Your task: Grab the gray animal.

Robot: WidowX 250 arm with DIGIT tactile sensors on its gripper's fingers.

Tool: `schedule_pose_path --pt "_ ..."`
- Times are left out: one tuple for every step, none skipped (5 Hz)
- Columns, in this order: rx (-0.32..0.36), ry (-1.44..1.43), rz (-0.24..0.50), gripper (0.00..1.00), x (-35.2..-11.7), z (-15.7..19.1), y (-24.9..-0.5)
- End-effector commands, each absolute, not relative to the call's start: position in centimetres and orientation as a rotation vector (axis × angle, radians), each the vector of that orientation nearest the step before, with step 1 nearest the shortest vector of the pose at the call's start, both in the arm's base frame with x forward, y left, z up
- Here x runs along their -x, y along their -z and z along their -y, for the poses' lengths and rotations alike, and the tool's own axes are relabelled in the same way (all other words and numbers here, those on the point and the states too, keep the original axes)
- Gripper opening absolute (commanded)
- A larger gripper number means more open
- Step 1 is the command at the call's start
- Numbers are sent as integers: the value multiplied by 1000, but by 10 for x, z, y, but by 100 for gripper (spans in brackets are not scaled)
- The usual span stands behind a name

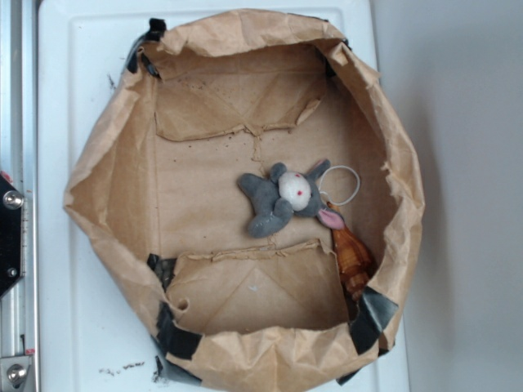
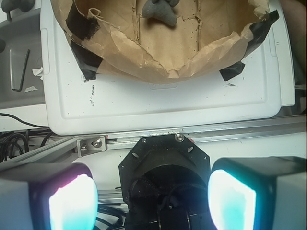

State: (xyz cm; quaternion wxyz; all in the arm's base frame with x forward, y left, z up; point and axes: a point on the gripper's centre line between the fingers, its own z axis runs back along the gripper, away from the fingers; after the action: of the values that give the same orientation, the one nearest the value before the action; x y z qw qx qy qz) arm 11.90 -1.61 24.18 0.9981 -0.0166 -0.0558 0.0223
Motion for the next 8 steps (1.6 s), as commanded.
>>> schedule_pose_path --pt "33 -45 112 100 -119 16 -242" --pt "38 -65 172 100 -169 -2 -246" --pt "65 -51 223 100 -219 -13 -241" --pt "147 -12 302 100 -269 -24 -227" --pt "151 41 377 100 -300 -28 -200" --pt "151 41 377 100 -300 -28 -200" --pt "151 41 377 100 -300 -28 -200" --pt "151 41 377 100 -300 -28 -200"
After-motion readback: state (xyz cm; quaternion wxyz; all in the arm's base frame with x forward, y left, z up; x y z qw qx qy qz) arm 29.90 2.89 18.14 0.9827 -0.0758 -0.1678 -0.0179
